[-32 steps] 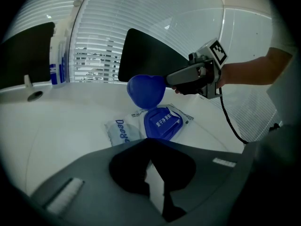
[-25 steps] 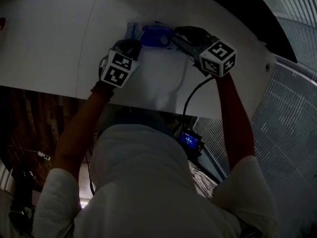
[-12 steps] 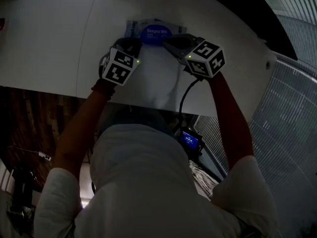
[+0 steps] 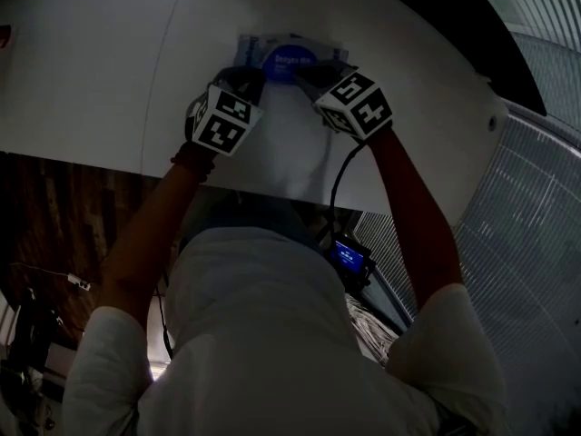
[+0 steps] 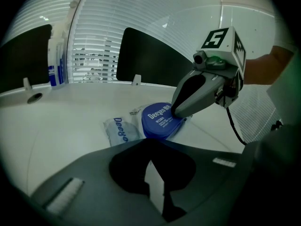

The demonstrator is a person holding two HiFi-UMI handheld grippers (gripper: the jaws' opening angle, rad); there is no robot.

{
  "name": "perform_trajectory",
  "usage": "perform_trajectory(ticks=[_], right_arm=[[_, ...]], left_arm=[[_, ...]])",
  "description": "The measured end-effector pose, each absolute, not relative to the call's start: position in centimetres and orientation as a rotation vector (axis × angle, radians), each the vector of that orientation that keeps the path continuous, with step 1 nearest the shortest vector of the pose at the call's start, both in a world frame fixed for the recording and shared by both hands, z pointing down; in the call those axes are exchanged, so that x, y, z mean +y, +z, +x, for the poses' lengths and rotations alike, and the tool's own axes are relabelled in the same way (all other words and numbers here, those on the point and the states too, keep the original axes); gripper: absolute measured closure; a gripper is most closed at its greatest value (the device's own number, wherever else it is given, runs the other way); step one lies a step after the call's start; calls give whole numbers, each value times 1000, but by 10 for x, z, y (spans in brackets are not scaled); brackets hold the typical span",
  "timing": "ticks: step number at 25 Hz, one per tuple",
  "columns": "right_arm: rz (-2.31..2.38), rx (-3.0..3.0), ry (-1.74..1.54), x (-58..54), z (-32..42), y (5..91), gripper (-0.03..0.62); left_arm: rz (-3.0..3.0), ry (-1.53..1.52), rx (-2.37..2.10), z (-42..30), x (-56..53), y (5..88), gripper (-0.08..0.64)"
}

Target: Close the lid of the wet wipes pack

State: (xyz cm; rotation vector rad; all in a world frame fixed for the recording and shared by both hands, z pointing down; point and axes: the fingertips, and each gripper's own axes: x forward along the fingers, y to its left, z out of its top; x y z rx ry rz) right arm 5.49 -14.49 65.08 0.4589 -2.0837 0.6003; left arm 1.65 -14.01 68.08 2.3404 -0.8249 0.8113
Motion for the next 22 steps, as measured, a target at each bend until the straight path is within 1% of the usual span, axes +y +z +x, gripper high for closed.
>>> perform_trajectory(ticks=[22], right_arm=[[521, -2044, 551, -145, 58, 671, 591]], left_arm=[[2379, 830, -818, 22, -138, 678, 558]])
